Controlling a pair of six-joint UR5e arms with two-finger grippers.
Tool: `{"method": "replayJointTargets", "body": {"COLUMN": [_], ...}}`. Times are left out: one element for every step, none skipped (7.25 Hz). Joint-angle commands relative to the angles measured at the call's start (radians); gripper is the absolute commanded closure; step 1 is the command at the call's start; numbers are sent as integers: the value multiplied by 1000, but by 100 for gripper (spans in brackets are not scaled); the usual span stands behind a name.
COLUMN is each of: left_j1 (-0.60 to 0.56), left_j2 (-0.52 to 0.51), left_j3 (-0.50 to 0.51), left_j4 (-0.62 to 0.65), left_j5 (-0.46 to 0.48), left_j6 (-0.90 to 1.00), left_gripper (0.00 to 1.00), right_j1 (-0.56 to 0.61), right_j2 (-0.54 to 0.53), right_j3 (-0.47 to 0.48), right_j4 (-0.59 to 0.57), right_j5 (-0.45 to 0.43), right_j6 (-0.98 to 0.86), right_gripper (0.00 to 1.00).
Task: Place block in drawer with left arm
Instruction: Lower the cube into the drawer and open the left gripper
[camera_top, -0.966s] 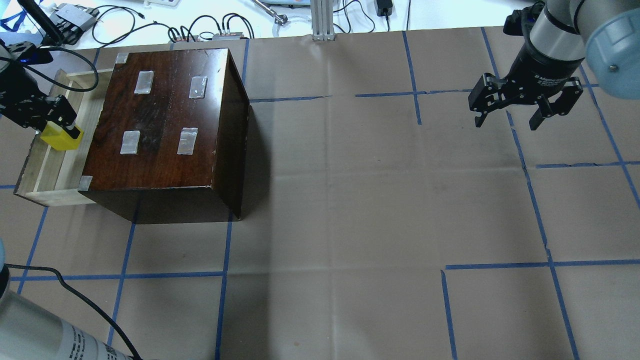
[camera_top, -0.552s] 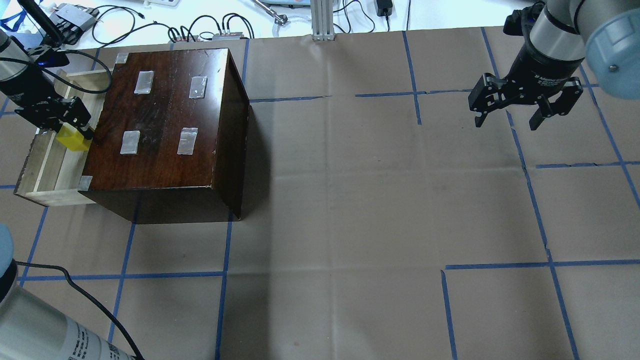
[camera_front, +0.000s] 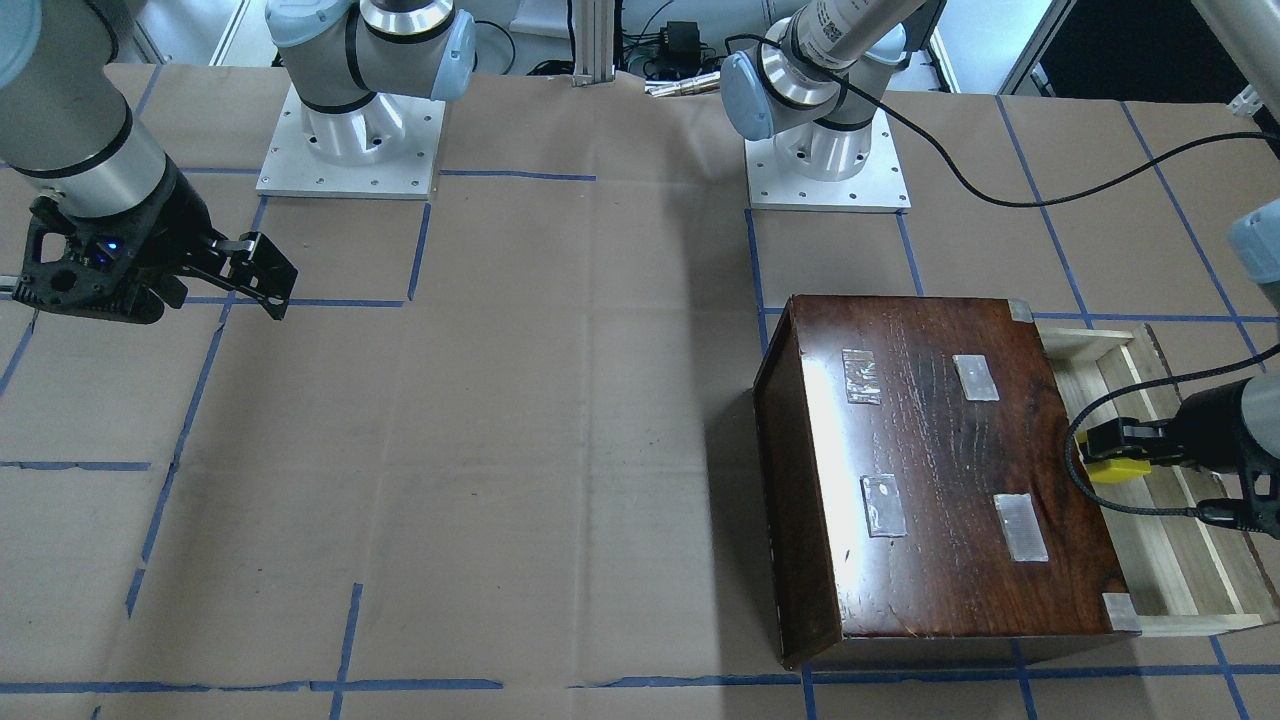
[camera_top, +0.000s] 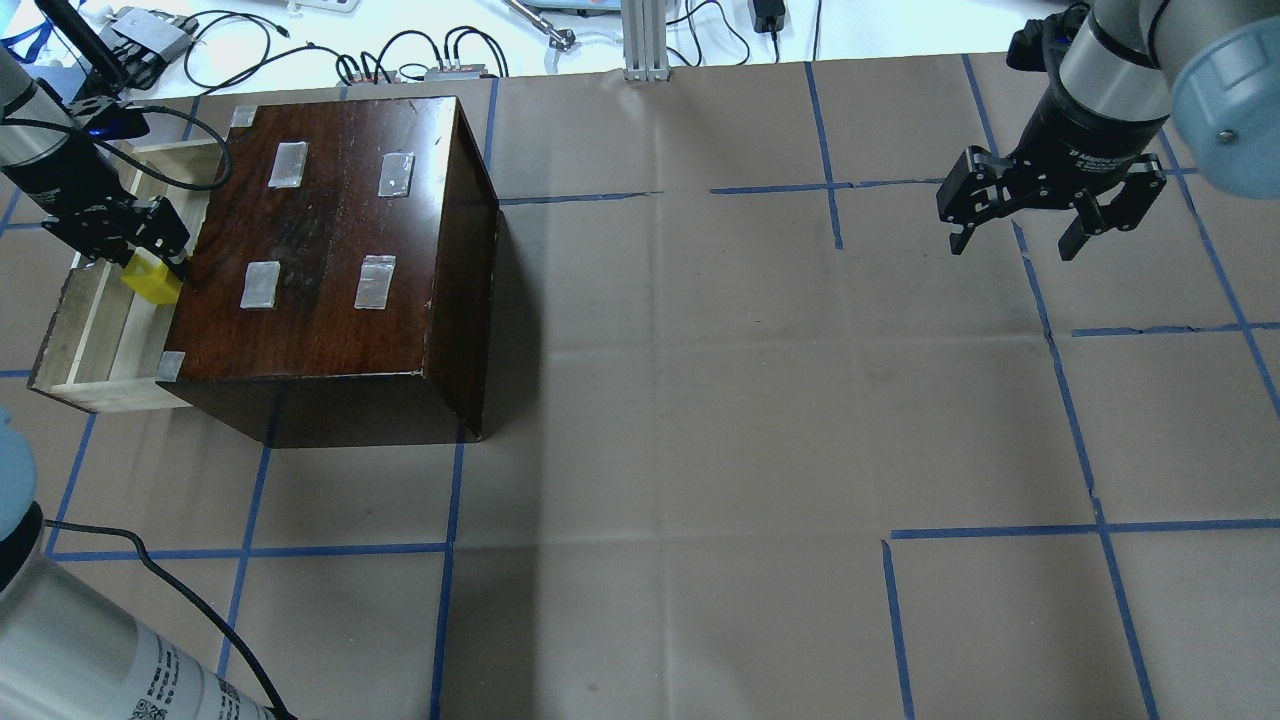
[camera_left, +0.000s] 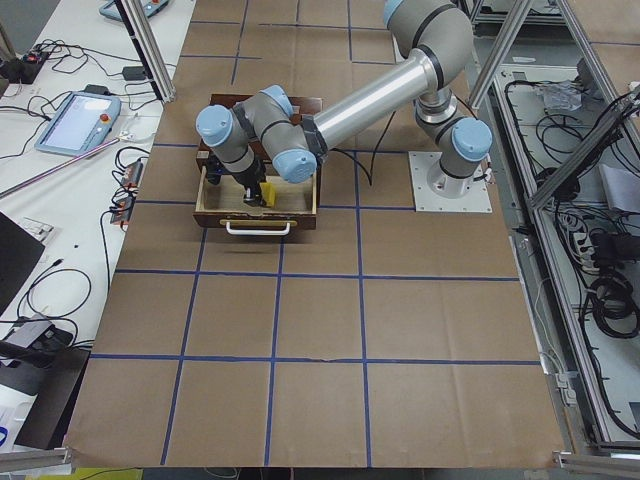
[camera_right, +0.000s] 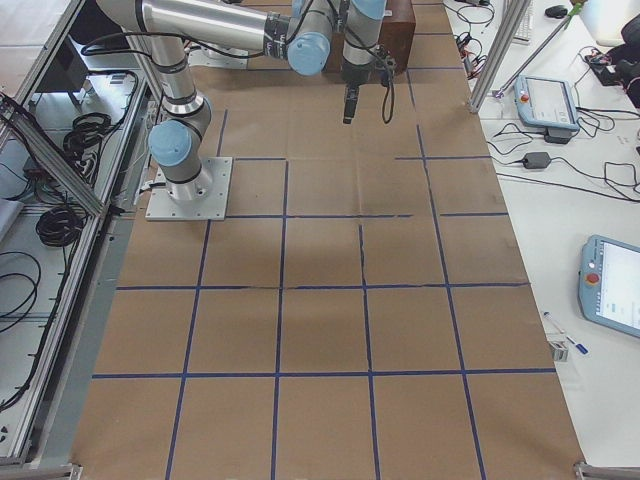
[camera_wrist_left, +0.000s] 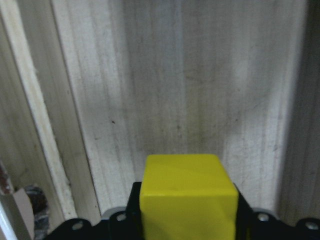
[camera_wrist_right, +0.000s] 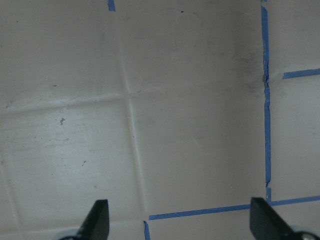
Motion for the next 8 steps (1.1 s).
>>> {"method": "replayJointTargets", "body": {"left_j1": [0,0,0,-2,-2,-2,-2,-2], "left_j2": [-2,-2,0,1,1,4,12,23], "left_j3": [0,-4,-5,-5,-4,1,7,22], "left_j4": [35,57,57,57,57,55,54,46], "left_j5": [-3,-1,-3,-7,-7,-3,5,5], "left_j6": [0,0,-2,-18,-20,-21,-21,-26], "left_gripper": [55,37,30,30,30,29,29,28], "right_j1": [0,0,0,0,0,0,0,0], "right_j2": [0,0,0,0,0,0,0,0], "right_j3": [0,0,0,0,-2,0,0,0], "right_j4": [0,0,0,0,0,0,0,0], "right_j5": [0,0,0,0,0,0,0,0], "right_j6": [0,1,1,1,1,0,1,0], "right_gripper": [0,0,0,0,0,0,0,0]}}
